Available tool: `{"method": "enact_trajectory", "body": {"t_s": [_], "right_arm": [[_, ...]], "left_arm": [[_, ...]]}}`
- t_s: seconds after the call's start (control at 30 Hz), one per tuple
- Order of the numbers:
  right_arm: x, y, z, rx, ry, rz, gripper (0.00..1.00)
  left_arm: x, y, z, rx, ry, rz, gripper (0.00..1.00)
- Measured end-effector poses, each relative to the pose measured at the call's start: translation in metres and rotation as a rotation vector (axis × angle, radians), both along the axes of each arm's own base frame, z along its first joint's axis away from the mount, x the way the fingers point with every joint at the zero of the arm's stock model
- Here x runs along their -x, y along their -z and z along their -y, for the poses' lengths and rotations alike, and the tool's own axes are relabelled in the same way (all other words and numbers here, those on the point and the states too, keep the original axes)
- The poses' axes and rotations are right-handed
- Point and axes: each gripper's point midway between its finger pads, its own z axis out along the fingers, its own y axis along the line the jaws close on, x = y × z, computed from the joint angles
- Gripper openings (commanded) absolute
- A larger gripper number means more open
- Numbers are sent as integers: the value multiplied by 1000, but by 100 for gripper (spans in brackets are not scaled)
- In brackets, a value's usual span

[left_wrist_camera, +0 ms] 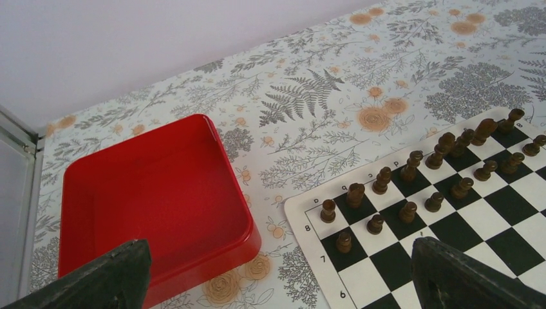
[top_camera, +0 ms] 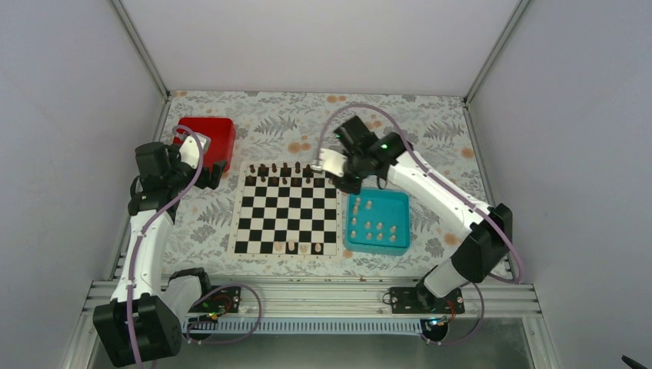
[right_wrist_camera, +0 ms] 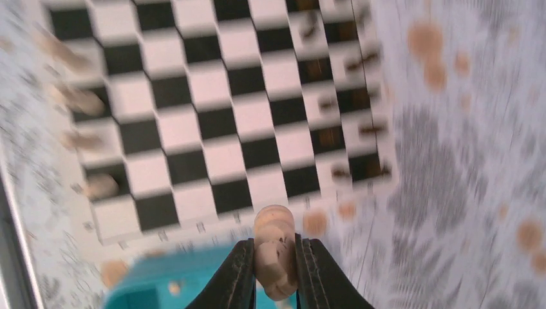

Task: Set up the chess pieces on the board
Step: Pick up the chess piece from the storage box, then place the chess piece on the chessboard.

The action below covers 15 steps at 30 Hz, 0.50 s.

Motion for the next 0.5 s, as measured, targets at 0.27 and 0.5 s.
{"method": "enact_trajectory", "body": {"t_s": [0.27, 0.5], "right_arm": [[46, -32, -132, -60, -300, -10, 8], [78, 63, -175, 101, -407, -163, 8]], "left_arm": [[0, -2, -2, -5, -9, 8, 100], [0, -3, -4, -13, -21, 12, 100]]}}
